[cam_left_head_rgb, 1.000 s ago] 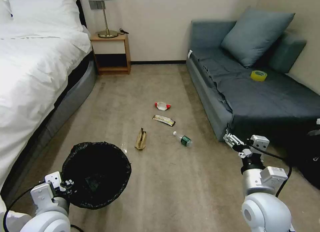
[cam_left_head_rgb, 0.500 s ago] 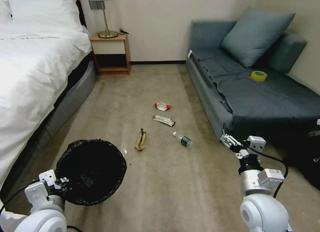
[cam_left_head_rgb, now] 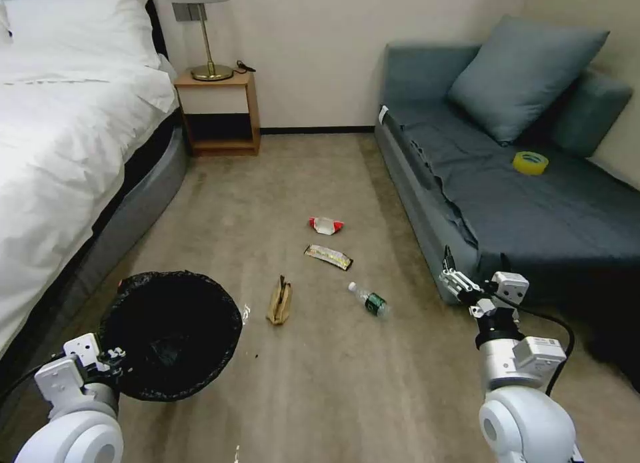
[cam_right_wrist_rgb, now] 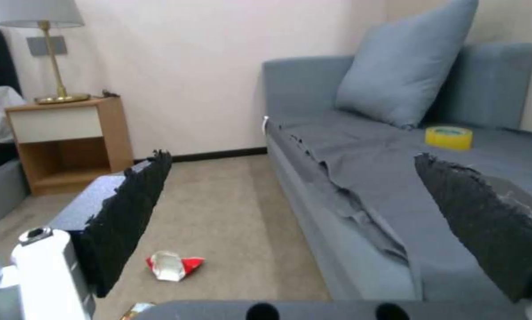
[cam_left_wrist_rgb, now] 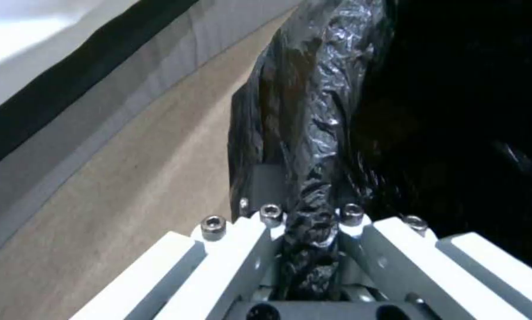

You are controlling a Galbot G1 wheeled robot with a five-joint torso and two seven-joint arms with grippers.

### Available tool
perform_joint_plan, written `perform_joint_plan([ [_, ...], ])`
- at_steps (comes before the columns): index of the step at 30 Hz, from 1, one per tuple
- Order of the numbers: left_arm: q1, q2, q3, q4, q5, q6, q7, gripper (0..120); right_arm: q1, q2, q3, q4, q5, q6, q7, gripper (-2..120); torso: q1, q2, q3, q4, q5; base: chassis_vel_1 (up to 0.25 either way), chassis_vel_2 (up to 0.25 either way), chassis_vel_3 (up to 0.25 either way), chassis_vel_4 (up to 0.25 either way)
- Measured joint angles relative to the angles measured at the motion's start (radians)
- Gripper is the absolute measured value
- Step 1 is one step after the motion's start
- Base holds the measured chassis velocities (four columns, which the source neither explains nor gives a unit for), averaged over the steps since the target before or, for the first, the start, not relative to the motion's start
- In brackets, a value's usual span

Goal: Pick up the trash bin, then pick up the garbage on the floor and place it into the trash bin.

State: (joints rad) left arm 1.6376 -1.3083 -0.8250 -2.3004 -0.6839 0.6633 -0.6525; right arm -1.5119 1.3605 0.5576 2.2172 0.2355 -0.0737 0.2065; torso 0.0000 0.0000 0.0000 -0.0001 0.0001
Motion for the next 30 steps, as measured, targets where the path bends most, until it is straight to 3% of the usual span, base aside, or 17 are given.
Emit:
perform_joint_plan([
  [7, -0.022, -0.004, -0.021, 0.013, -0.003, -0.001, 0.003, 1, 0.004, 0.000, -0.003, -0.009, -0.005, 0.005, -0.002, 100, 0.000, 0.000, 0.000, 0.0002, -0.0001, -0.148, 0.152, 0.154, -0.152],
  [30, -0.040, -0.007, -0.021, 0.046, 0.000, -0.015, 0.010, 1, 0.018, 0.000, -0.025, -0.036, -0.027, 0.023, -0.009, 100, 0.000, 0.000, 0.000, 0.0001, -0.0001, -0.144, 0.146, 0.144, -0.144],
])
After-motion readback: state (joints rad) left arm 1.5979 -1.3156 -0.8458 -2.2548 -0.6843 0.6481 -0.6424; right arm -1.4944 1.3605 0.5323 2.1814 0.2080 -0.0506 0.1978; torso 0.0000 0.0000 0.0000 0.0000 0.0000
